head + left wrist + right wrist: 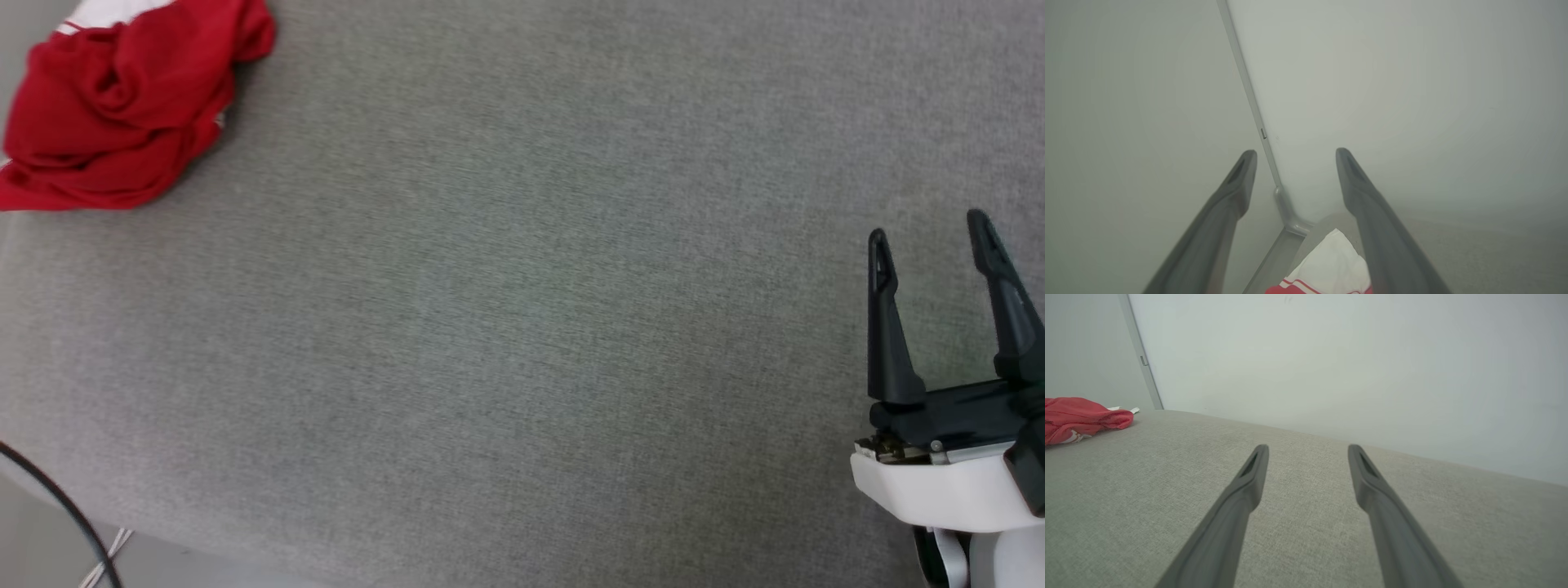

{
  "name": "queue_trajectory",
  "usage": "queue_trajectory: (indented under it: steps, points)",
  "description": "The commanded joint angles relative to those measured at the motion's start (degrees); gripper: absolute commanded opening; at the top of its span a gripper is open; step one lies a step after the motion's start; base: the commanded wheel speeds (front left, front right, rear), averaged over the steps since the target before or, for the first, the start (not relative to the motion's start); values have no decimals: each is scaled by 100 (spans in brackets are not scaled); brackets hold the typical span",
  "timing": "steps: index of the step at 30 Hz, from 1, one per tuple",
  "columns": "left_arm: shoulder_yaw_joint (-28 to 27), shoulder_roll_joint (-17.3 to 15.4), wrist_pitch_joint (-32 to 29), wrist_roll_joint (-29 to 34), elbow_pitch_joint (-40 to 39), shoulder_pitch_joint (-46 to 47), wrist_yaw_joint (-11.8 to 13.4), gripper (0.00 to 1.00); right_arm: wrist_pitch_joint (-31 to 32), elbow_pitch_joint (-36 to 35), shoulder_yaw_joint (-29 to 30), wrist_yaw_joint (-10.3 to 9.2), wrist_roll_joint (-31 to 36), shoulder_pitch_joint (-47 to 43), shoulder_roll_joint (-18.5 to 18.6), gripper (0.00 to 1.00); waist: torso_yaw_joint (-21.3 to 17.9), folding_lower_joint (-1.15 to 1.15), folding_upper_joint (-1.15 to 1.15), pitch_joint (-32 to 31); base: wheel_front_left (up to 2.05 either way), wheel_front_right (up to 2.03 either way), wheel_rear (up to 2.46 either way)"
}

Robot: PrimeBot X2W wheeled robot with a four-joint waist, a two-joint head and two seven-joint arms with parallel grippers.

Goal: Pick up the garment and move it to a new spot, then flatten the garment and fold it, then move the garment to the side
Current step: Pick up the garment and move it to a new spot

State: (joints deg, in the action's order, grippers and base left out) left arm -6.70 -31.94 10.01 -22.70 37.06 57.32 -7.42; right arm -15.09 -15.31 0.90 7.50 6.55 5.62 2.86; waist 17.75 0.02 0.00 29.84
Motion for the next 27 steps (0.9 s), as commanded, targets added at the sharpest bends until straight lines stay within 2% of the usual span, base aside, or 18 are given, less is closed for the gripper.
queue_trajectory:
  steps: [1,4,8,9,10,14,20,23,27]
  points:
    - [45,-115,-110,-154,96,118,5,100,-12,-79,-19,-2,60,93,3,100,-207,-2,0,241,0,0,0]
    - [471,-419,-608,-526,372,280,5,100,-11,-220,-70,-2,203,158,4,100,-281,-2,0,382,0,0,0]
    - [1071,-702,-1571,-1290,552,392,4,100,-12,-367,-100,-2,304,205,4,100,-330,-2,0,546,0,0,0]
    - [1202,-722,-1873,-1543,569,392,4,100,-12,-408,-101,-2,332,220,4,100,-332,-2,0,580,0,0,0]
    - [1544,-880,-2836,-2244,594,322,4,100,-12,-490,-124,-2,405,243,15,100,-336,-2,0,677,0,0,0]
    - [1952,-1063,-3999,-3023,467,178,3,100,-11,-587,-145,-2,440,284,76,100,-344,-2,0,808,0,0,0]
    - [2266,-1121,-4776,-3779,469,-1,3,100,-12,-649,-213,-2,488,297,127,100,-380,-2,0,1020,0,0,0]
    - [2572,-1101,-5053,-3781,663,-141,3,100,-12,-619,-241,-2,492,284,122,100,-391,-2,0,1077,0,0,0]
    - [2790,-804,-5038,-3884,902,-211,3,100,-12,-559,-316,-2,473,297,117,100,-413,-2,0,1111,0,0,0]
